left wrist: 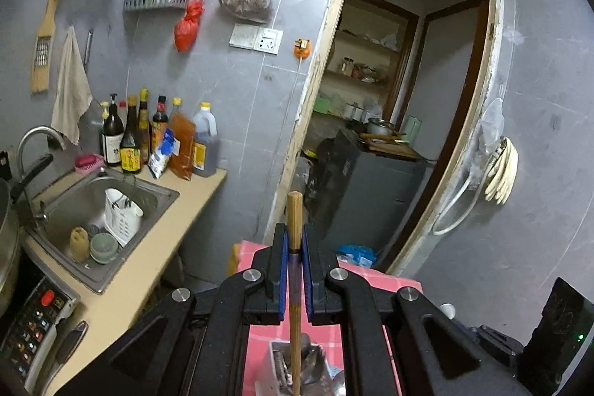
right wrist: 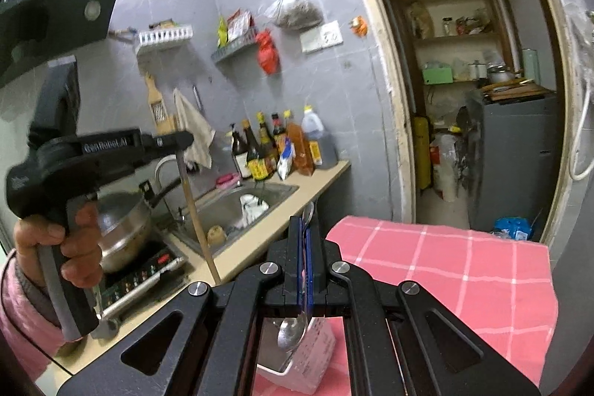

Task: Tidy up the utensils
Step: 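Carry the chopsticks with the left tool while the right tool carries its spoon to the white holder, then open the left tool over the holder while the right tool releases its spoon there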

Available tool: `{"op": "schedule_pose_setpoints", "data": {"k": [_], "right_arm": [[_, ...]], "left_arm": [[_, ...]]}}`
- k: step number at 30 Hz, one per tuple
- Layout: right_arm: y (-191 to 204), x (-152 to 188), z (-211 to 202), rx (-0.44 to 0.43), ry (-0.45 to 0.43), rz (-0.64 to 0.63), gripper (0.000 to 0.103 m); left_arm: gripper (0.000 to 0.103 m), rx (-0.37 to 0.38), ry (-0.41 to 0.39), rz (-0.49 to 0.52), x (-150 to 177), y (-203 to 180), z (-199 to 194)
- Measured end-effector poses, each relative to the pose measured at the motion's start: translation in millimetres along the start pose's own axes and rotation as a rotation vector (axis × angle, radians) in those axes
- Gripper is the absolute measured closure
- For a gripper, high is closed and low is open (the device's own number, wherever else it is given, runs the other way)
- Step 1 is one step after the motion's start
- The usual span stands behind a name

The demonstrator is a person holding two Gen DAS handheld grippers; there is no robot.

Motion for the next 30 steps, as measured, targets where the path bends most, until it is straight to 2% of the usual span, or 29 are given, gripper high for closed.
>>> {"op": "schedule_pose_setpoints", "data": {"k": [5, 10, 16, 19, 21, 22, 23, 25, 26, 27, 28, 30], "right_arm": [[7, 22, 19, -0.003, 0.066, -0.028, 0.101], [3, 41, 30, -0.021, 0.138, 0.003, 0.101], [-4, 54, 34, -0.056, 0.186, 0.059, 0.098], [-7, 53, 29, -0.053, 0.164, 0.080, 0.086], [-11, 51, 23, -0.042, 0.148, 0.089, 0.073], [-14, 49, 19, -0.035, 0.138, 0.096, 0.071], [-18, 47, 14, -0.023, 0.127, 0.103, 0.068], [-27, 44, 3, 0.006, 0.108, 0.115, 0.061], [-30, 44, -2, 0.017, 0.100, 0.120, 0.056], [-34, 43, -7, 0.027, 0.094, 0.124, 0.054], [-40, 44, -16, 0.049, 0.086, 0.131, 0.052], [-50, 44, -29, 0.085, 0.072, 0.140, 0.043]], "left_arm": [[0.096, 0.008, 0.030, -0.005, 25, 1, 13], [0.096, 0.013, 0.100, -0.049, 54, 12, 25], [0.096, 0.056, 0.175, -0.123, 78, 26, 32], [0.095, 0.058, 0.209, -0.152, 84, 32, 35], [0.094, 0.070, 0.222, -0.162, 88, 33, 34], [0.093, 0.072, 0.223, -0.158, 89, 33, 33], [0.089, 0.080, 0.225, -0.153, 90, 31, 32], [0.073, 0.102, 0.219, -0.147, 91, 28, 29], [0.058, 0.112, 0.209, -0.142, 92, 26, 27], [0.052, 0.116, 0.197, -0.134, 92, 23, 25], [0.052, 0.115, 0.191, -0.125, 92, 21, 24], [0.052, 0.118, 0.203, -0.103, 94, 15, 23]]}}
Point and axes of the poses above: each gripper's, at about its wrist camera, not at the fingertips, and z roughly the way its jaws point, y to its left, x to its underside, the point moved 5 cm from there along z, roughly the way its jaws point, and after that the axes turned 2 degrees about -y, right-handed, at the moved point
